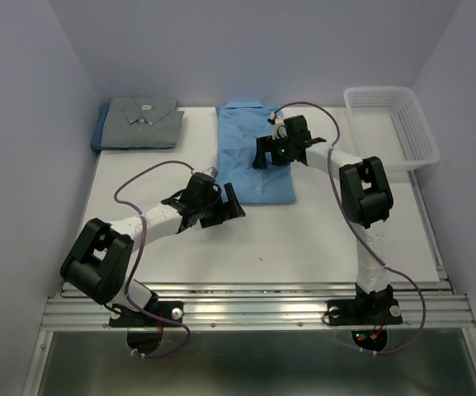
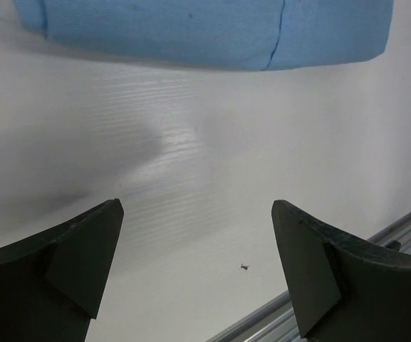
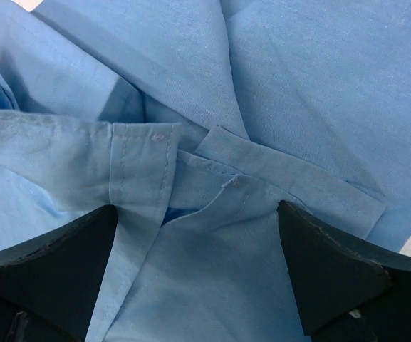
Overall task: Fold and stack the long sleeve shirts
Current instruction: Fold the shirt
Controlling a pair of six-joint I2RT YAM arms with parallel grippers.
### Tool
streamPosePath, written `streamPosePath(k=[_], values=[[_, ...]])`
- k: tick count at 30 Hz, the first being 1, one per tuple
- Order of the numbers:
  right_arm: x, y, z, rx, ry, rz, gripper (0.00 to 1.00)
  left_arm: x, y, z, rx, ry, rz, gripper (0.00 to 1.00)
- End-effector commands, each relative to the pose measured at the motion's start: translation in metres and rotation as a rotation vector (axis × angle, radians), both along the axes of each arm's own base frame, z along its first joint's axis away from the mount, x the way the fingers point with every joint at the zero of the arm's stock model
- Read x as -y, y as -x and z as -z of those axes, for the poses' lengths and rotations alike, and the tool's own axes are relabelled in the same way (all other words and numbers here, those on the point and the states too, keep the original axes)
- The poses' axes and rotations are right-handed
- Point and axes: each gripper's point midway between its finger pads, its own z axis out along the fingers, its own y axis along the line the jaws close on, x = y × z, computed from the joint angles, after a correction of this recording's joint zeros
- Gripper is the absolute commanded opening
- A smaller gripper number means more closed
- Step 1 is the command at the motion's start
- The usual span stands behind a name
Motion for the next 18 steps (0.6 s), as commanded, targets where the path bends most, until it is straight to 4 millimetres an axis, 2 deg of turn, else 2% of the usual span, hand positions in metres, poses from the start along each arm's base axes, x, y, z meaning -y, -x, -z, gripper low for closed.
streamPosePath(k=[1, 3, 4, 5, 6, 7, 8, 9, 10, 11, 14, 15, 16, 17, 18], values=[[0.0, 0.007, 0.025, -0.062, 0.012, 0.001, 1.0, 0.021, -0.003, -0.022, 0.053, 0.091, -0.014, 0.99], [-0.009, 0.015, 0.02, -0.081, -0.068, 0.01, 1.0, 0.023, -0.001, -0.019, 0.043, 0.089, -0.024, 0.99], [-0.005, 0.035, 0.038, -0.14, -0.078, 0.011, 1.0, 0.024, 0.002, -0.017, 0.036, 0.091, -0.027, 0.99], [-0.017, 0.039, 0.02, -0.119, -0.149, 0.014, 1.0, 0.021, 0.009, -0.008, 0.004, 0.097, -0.049, 0.99], [-0.016, 0.044, 0.017, -0.119, -0.177, 0.039, 1.0, 0.019, 0.012, -0.003, -0.01, 0.104, -0.063, 0.99], [-0.01, 0.064, 0.033, -0.171, -0.18, 0.064, 1.0, 0.016, 0.016, -0.001, -0.019, 0.114, -0.08, 0.99], [-0.012, 0.071, 0.031, -0.185, -0.199, 0.092, 1.0, 0.014, 0.018, 0.001, -0.02, 0.129, -0.1, 0.99], [-0.019, 0.074, 0.016, -0.186, -0.26, 0.151, 1.0, 0.007, 0.029, 0.015, -0.065, 0.129, -0.134, 0.99], [-0.017, 0.094, 0.029, -0.238, -0.272, 0.176, 1.0, 0.003, 0.033, 0.015, -0.07, 0.141, -0.152, 0.99], [-0.024, 0.1, 0.023, -0.257, -0.319, 0.199, 1.0, -0.002, 0.041, 0.024, -0.099, 0.149, -0.185, 0.99], [-0.039, 0.132, 0.022, -0.297, -0.311, 0.199, 1.0, -0.01, 0.05, 0.027, -0.111, 0.174, -0.235, 0.99], [-0.036, 0.146, 0.033, -0.329, -0.293, 0.231, 1.0, -0.019, 0.058, 0.038, -0.131, 0.157, -0.265, 0.99], [-0.044, 0.159, 0.029, -0.332, -0.295, 0.219, 1.0, -0.021, 0.059, 0.035, -0.135, 0.183, -0.3, 0.98], [-0.045, 0.163, 0.028, -0.33, -0.301, 0.237, 1.0, -0.029, 0.068, 0.044, -0.152, 0.174, -0.319, 0.98], [-0.043, 0.178, 0.036, -0.38, -0.302, 0.275, 1.0, -0.033, 0.069, 0.045, -0.149, 0.178, -0.345, 0.98]])
